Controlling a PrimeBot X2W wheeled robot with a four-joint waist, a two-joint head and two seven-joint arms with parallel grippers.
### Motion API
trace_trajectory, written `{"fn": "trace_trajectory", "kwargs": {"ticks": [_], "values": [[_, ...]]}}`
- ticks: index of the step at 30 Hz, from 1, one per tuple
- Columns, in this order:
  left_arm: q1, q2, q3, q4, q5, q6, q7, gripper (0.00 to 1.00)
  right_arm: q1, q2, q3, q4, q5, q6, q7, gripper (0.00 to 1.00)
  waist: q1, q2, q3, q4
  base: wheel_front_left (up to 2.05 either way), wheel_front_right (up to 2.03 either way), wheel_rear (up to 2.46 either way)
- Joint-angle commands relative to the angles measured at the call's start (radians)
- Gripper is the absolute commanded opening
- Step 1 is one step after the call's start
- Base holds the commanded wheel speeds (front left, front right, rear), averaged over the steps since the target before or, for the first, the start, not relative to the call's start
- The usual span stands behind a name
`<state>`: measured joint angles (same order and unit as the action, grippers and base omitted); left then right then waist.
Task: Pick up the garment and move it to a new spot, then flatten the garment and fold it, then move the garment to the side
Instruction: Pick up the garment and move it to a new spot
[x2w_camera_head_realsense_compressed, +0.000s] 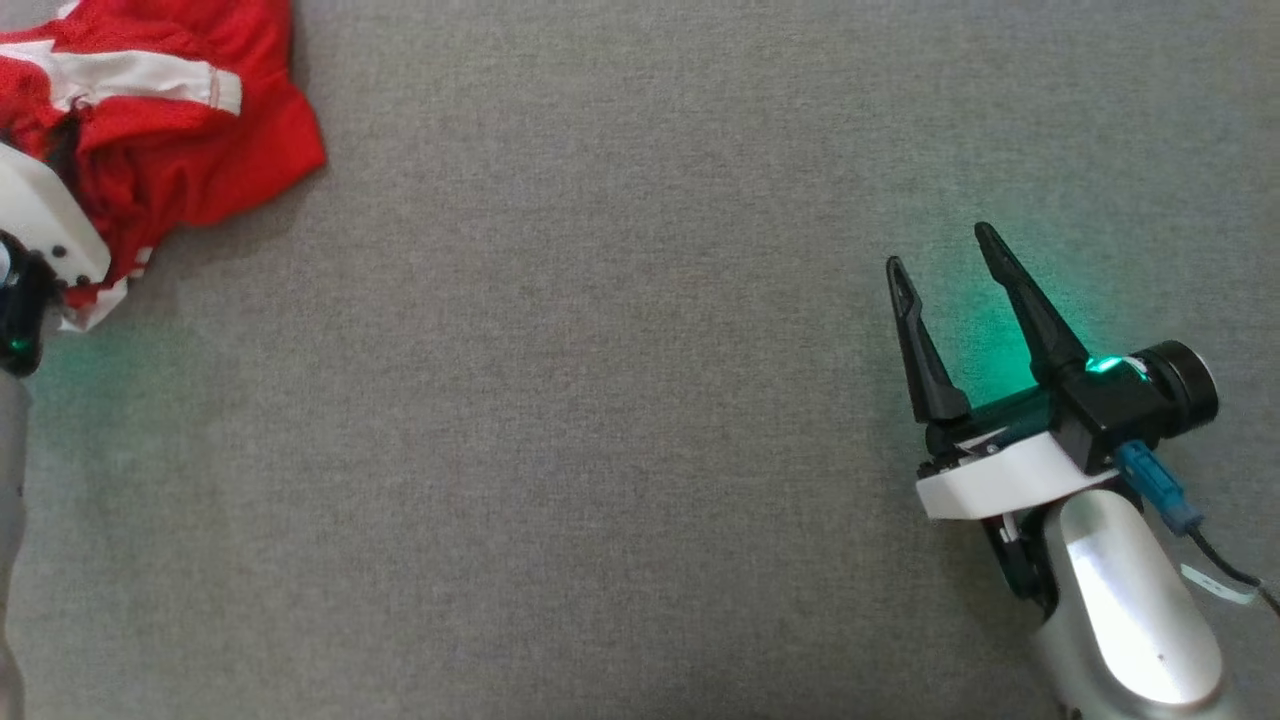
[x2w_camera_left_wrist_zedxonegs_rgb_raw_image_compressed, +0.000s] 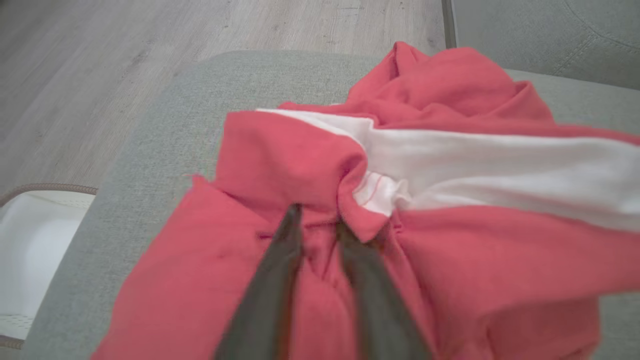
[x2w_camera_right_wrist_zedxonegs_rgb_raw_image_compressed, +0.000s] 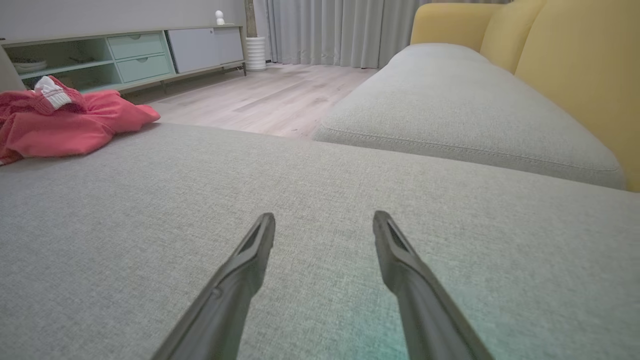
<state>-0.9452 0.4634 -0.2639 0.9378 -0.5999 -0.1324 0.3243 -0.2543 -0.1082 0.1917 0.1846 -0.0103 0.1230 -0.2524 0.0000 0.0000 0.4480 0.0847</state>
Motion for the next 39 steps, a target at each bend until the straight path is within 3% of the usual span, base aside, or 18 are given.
{"fn": "trace_trajectory", "kwargs": {"ticks": [1,12,18,24,30,31,35,39], "values": [[-0.038,0.065,0.015,-0.007,0.001,0.002,-0.009,0.0,0.012,0.008,0.021,-0.033,-0.003,0.008,-0.009,1.0,0.0,0.0,-0.012,-0.006,0.0,0.0,0.0],[-0.136,0.195,0.003,0.008,0.032,0.026,-0.139,0.0,0.048,0.038,0.013,-0.017,0.035,0.008,-0.009,1.0,0.0,0.0,-0.135,-0.006,0.0,0.0,0.0],[-0.191,0.206,-0.025,-0.094,0.054,0.017,-0.188,0.0,0.094,0.048,-0.007,-0.006,0.059,0.008,-0.009,1.0,0.0,0.0,-0.227,0.015,0.0,0.0,0.0],[-0.15,0.146,-0.067,-0.334,-0.001,0.006,-0.153,0.0,0.129,0.052,-0.03,-0.015,0.077,0.008,-0.009,1.0,0.0,0.0,-0.289,0.009,0.0,0.0,0.0],[0.032,0.076,-0.122,-0.666,-0.102,0.01,-0.05,0.0,0.139,0.056,-0.032,-0.04,0.087,0.008,-0.009,1.0,0.0,0.0,-0.318,-0.056,0.0,0.0,0.0],[0.032,0.076,-0.122,-0.666,-0.102,0.01,-0.05,0.0,0.139,0.056,-0.032,-0.04,0.087,0.008,-0.009,1.0,0.0,0.0,-0.318,-0.056,0.0,0.0,0.0],[0.189,0.009,-0.183,-0.843,-0.143,0.056,-0.002,0.0,0.136,0.057,-0.026,-0.053,0.096,0.008,-0.009,1.0,0.0,0.0,-0.324,-0.122,0.0,0.0,0.0],[0.332,-0.062,-0.274,-0.898,-0.161,0.088,0.03,0.0,0.131,0.058,-0.002,-0.063,0.122,0.008,-0.009,1.0,0.0,0.0,-0.318,-0.196,0.0,0.0,0.0]]}}
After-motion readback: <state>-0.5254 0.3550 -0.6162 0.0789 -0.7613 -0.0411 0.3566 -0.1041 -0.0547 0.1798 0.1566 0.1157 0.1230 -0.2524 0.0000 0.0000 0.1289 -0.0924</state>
